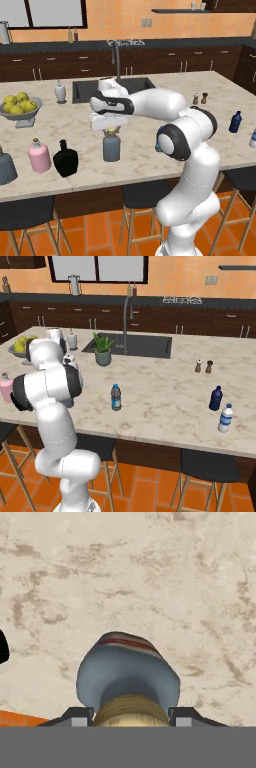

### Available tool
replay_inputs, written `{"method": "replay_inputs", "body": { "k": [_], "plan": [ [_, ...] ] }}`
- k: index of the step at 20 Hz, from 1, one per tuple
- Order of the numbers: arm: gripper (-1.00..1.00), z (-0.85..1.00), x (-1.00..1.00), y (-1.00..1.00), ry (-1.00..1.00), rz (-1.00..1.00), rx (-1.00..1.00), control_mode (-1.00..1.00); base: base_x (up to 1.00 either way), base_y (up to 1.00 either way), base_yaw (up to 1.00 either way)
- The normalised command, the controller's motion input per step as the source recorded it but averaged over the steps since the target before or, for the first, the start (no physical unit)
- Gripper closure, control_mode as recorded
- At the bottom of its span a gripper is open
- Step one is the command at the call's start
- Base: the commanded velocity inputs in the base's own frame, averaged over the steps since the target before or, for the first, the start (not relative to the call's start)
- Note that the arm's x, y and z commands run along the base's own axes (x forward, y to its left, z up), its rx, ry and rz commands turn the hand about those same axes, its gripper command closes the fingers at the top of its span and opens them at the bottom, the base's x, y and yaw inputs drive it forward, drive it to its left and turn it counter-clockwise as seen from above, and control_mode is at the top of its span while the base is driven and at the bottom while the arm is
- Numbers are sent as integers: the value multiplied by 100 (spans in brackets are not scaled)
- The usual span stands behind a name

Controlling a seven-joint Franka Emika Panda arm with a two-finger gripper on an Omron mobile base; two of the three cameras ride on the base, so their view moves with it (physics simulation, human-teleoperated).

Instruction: Move the plastic bottles in the middle to the plastics group, and the glass bottles in the middle to the glass group.

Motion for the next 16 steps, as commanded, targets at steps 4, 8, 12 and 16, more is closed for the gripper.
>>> {"method": "replay_inputs", "body": {
  "k": [4, 8, 12, 16],
  "plan": [
    [100, 11, 8, 79, -12, 13, 4, -100, 0, 0, 0],
    [100, 14, 28, 51, -12, 11, 15, -100, 0, 0, 0],
    [100, 1, 11, 57, -11, 9, 13, -100, 0, 0, 0],
    [100, -14, 3, 42, -2, 4, 10, -100, 0, 0, 0]
  ]
}}
